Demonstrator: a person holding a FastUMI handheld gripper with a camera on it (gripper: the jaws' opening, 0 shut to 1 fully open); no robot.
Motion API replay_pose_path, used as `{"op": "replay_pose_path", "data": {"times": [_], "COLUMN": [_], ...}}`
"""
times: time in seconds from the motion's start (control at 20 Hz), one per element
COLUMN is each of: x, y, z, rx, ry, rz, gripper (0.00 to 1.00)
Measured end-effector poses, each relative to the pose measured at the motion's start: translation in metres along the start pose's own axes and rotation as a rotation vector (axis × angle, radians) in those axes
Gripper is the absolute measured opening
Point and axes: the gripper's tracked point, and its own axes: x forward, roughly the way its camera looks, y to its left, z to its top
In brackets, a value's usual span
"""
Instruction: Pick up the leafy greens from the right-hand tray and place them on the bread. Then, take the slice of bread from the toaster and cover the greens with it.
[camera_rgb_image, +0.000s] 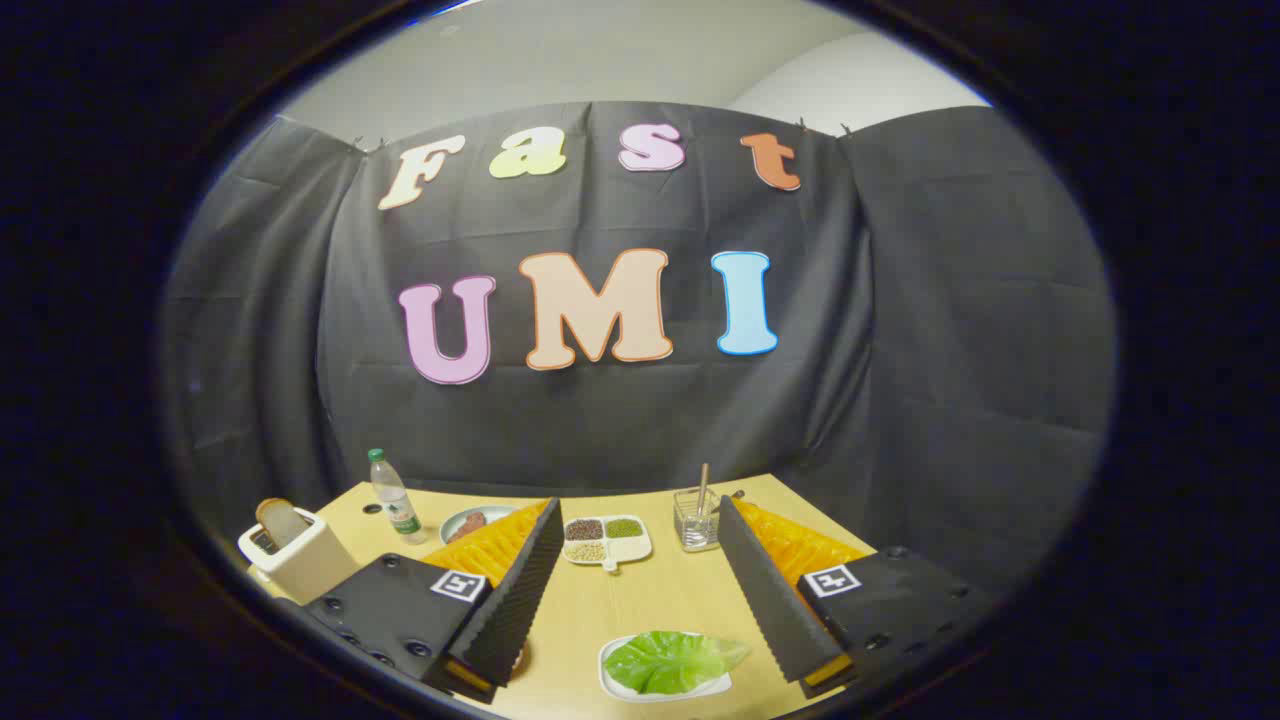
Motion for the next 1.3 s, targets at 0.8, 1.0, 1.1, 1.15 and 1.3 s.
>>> {"op": "replay_pose_path", "data": {"times": [0.8,1.0,1.1,1.15,1.3], "x": [0.011,0.011,0.011,0.010,0.013], "y": [-0.010,-0.021,-0.026,-0.030,-0.046], "z": [-0.018,-0.027,-0.036,-0.041,-0.053], "rx": [-0.014,-0.040,-0.053,-0.066,-0.124], "ry": [0.058,0.095,0.132,0.157,0.216], "rz": [0.008,0.023,0.057,0.078,0.125], "gripper": [0.99,0.99,0.99,0.99,0.99]}}
